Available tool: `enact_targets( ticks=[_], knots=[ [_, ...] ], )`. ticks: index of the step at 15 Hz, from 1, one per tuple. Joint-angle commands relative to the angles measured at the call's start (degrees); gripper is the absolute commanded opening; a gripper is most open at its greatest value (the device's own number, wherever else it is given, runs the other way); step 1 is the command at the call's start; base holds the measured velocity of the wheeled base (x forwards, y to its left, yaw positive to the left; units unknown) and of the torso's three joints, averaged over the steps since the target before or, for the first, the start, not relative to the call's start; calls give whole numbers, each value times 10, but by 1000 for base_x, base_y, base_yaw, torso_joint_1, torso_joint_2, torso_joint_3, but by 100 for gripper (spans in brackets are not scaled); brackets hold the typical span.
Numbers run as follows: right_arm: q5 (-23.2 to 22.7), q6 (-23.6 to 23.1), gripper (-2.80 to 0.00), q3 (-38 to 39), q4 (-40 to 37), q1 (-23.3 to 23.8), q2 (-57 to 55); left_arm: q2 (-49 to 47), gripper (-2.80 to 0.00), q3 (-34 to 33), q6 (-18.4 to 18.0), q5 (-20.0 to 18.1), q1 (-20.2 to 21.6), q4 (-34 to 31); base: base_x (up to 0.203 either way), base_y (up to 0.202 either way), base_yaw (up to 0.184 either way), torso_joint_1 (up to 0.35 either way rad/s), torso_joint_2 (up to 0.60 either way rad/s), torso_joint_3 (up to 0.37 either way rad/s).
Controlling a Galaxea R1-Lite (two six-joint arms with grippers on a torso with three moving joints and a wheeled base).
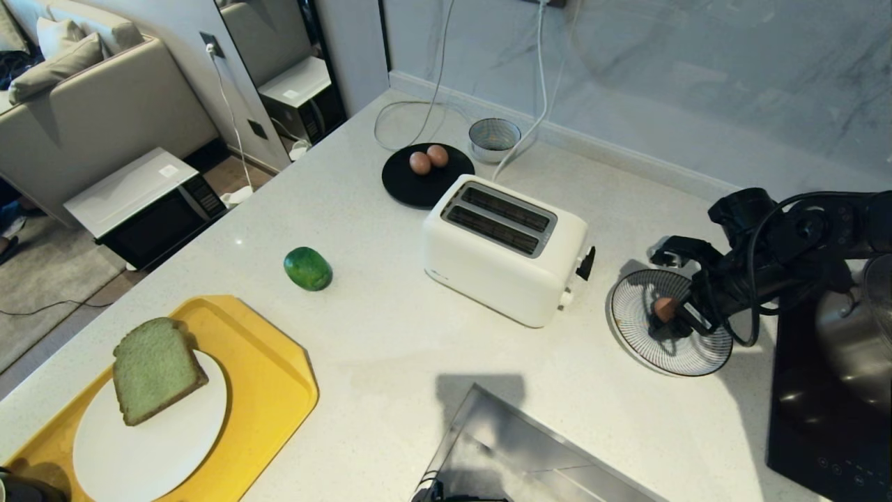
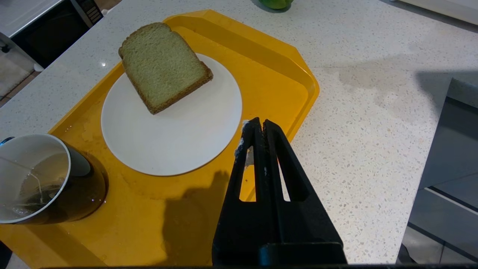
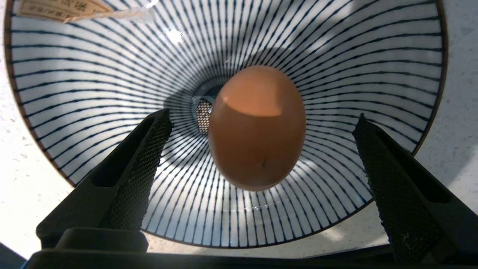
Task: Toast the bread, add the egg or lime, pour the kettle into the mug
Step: Pick up the egg
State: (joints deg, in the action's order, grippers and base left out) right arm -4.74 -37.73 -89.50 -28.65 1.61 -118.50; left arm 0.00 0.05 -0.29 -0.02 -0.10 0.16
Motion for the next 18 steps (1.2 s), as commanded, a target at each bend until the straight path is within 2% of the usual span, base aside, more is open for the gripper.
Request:
enact_targets(
  ticks=[1,9,18],
  knots=[
    [6,2,0,-8,-2,0,-9,-1,-280,0,0,0,0,0,0,0,0,0,0,0],
    [7,21,0,-24,-2,-1,-14,-1,-280,0,0,0,0,0,0,0,0,0,0,0],
    [7,21,0,-25,-2,-1,-17,-1,-280,0,0,0,0,0,0,0,0,0,0,0]
  ],
)
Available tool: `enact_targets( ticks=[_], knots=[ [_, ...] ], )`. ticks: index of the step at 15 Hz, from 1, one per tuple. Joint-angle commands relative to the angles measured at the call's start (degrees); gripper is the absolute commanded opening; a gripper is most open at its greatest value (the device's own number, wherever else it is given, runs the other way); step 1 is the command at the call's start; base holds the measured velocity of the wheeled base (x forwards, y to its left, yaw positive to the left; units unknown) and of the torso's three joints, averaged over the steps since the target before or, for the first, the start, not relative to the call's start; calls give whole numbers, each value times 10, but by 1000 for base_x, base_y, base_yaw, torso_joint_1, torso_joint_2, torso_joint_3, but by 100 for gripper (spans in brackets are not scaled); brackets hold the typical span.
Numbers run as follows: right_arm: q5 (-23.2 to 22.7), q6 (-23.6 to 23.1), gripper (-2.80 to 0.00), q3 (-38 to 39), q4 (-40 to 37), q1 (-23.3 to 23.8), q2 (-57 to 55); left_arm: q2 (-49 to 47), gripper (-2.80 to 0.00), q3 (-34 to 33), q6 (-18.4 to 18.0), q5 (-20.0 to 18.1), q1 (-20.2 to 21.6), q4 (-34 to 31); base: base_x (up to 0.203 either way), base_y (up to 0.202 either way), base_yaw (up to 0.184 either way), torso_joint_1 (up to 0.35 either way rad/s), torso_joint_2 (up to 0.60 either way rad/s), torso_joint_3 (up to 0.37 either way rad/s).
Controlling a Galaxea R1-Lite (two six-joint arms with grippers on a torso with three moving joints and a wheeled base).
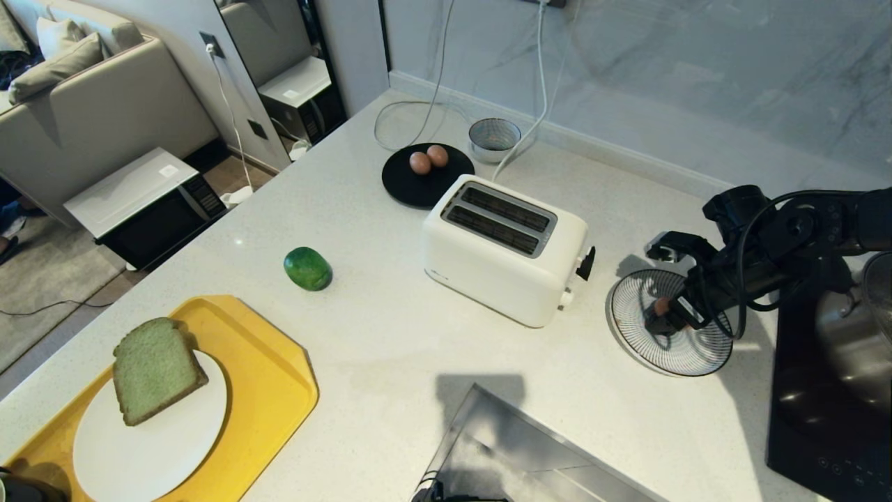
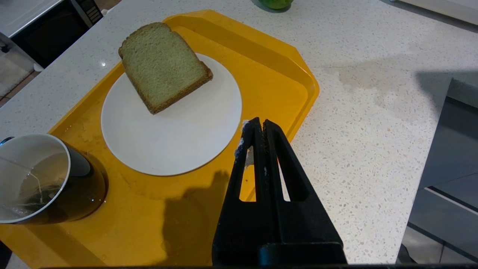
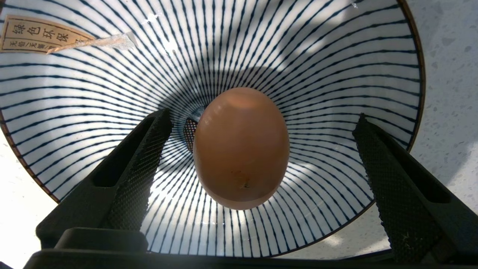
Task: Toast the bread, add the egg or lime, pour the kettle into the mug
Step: Pick up the egg
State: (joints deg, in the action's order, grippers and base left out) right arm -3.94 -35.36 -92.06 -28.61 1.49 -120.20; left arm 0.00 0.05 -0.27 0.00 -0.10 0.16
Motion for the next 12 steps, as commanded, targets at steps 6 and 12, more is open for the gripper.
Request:
enact_targets(
  ticks=[6,12],
  knots=[
    [-1,-2,0,1,-3,0,0,-1,-280,0,-1,0,0,0,0,0,0,0,0,0],
    [-1,-2,0,2,-3,0,0,-1,-280,0,0,0,0,0,0,0,0,0,0,0]
  ],
)
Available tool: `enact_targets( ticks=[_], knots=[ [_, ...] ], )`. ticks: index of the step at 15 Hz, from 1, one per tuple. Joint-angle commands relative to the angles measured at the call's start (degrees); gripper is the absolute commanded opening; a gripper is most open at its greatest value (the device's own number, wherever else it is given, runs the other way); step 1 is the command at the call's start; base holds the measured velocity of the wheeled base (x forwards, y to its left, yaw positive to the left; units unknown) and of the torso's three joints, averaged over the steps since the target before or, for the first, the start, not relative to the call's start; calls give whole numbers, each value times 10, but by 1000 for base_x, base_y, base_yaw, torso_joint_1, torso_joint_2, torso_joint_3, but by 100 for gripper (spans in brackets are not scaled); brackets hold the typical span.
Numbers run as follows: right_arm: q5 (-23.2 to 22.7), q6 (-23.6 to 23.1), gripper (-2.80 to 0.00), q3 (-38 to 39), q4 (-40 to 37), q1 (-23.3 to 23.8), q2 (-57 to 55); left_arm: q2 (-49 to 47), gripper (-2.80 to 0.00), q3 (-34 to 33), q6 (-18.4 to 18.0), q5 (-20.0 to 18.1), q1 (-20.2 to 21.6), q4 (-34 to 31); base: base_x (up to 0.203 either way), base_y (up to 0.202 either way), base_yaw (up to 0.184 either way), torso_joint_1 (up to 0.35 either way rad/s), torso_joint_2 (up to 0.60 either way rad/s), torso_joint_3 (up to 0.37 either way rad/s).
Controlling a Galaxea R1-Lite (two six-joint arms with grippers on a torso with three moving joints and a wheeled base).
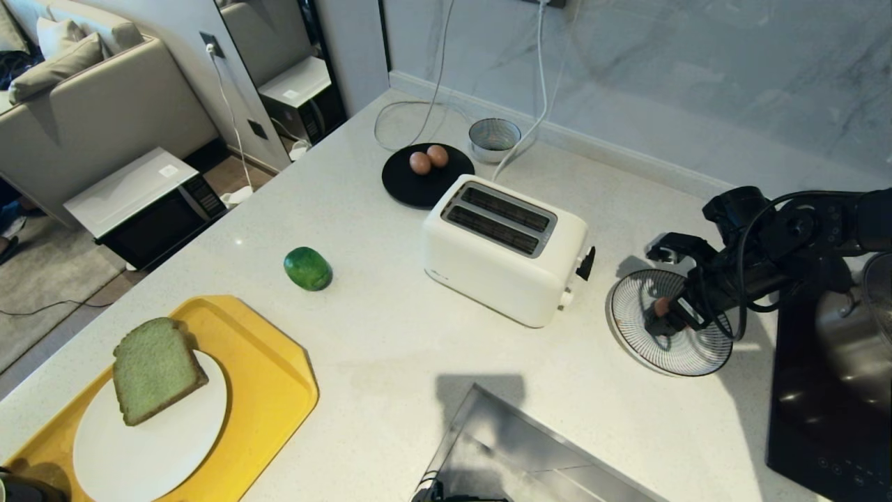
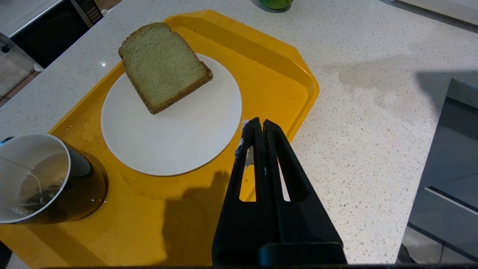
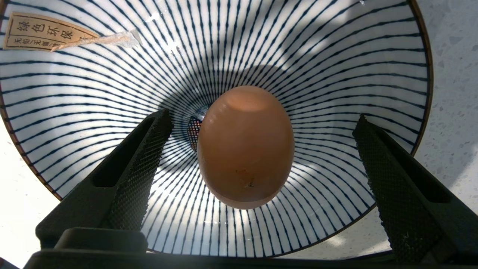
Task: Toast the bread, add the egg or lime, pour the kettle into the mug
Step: Pick up the egg
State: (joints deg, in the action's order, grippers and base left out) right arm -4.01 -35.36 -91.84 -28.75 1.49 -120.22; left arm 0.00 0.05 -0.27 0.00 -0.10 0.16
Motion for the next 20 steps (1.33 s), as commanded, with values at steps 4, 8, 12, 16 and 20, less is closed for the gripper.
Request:
enact_targets(
  ticks=[4,8,12,16,20],
  knots=[
    [0,-2,-280,0,-2,0,1,-1,-280,0,-1,0,0,0,0,0,0,0,0,0],
    [0,-2,-280,1,-2,0,1,-1,-280,0,0,0,0,0,0,0,0,0,0,0],
    [0,-2,-280,1,-2,0,3,-1,-280,0,0,0,0,0,0,0,0,0,0,0],
    [0,-1,-280,2,-2,0,15,-1,-280,0,0,0,0,0,0,0,0,0,0,0],
    [-1,6,-280,3,-2,-1,49,-1,-280,0,0,0,0,0,0,0,0,0,0,0]
  ],
)
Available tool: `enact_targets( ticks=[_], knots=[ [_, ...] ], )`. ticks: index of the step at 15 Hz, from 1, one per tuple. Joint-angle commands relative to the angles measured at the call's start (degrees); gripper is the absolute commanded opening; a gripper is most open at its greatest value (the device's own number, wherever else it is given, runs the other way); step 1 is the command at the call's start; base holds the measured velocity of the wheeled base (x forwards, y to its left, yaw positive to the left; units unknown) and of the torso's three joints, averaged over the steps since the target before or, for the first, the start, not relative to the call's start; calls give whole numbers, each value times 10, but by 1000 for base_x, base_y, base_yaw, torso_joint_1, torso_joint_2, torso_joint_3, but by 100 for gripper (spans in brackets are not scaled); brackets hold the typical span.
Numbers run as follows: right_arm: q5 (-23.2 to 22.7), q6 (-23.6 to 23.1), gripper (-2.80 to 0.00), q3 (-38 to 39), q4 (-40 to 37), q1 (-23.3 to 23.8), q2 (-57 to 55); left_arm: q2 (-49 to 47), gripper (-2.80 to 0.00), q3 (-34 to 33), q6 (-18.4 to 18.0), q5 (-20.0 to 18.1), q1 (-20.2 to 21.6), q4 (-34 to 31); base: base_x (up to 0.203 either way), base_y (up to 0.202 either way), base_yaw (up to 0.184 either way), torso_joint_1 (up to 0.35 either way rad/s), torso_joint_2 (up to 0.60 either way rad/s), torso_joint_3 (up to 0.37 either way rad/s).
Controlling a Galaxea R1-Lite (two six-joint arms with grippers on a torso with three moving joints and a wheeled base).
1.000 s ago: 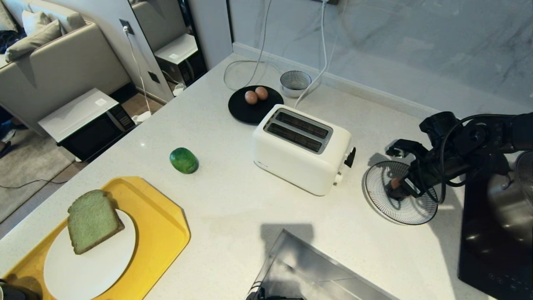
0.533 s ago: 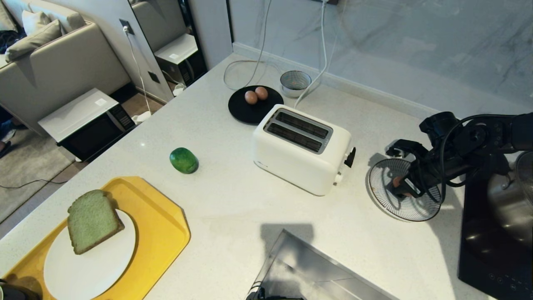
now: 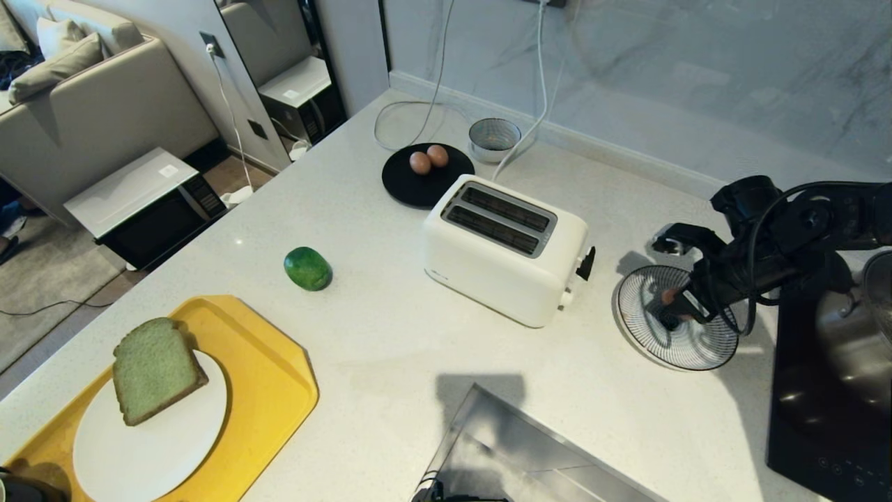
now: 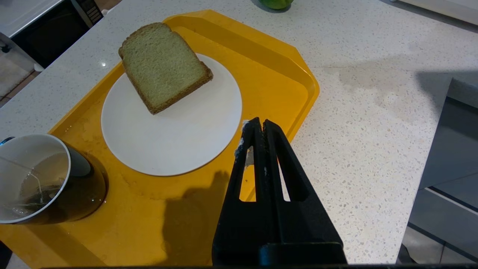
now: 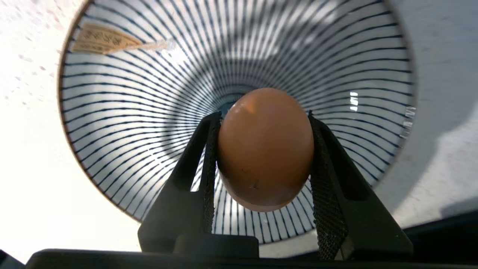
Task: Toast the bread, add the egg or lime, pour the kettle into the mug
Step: Pick up the egg, then put the egg in the bowl
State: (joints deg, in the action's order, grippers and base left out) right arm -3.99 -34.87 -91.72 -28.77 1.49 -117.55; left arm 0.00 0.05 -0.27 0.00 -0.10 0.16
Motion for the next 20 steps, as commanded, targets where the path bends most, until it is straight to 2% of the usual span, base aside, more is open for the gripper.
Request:
enact_targets(
  ticks=[1,4,8,13,17,18,20],
  knots=[
    [-2,6,-280,3,-3,-1,38,-1,-280,0,0,0,0,0,0,0,0,0,0,0],
    [-5,23,-280,4,-4,-2,98,-1,-280,0,0,0,0,0,0,0,0,0,0,0],
    [-17,79,-280,31,-1,0,221,-1,-280,0,-1,0,0,0,0,0,0,0,0,0],
    [-30,90,-280,100,-1,7,377,-1,-280,0,0,0,0,0,0,0,0,0,0,0],
    [-24,122,-280,182,-2,7,505,-1,-280,0,0,0,0,0,0,0,0,0,0,0],
    [-9,124,-280,210,-3,7,529,-1,-280,0,0,0,0,0,0,0,0,0,0,0],
    [80,126,-280,225,-3,9,542,-1,-280,0,0,0,0,0,0,0,0,0,0,0]
  ],
)
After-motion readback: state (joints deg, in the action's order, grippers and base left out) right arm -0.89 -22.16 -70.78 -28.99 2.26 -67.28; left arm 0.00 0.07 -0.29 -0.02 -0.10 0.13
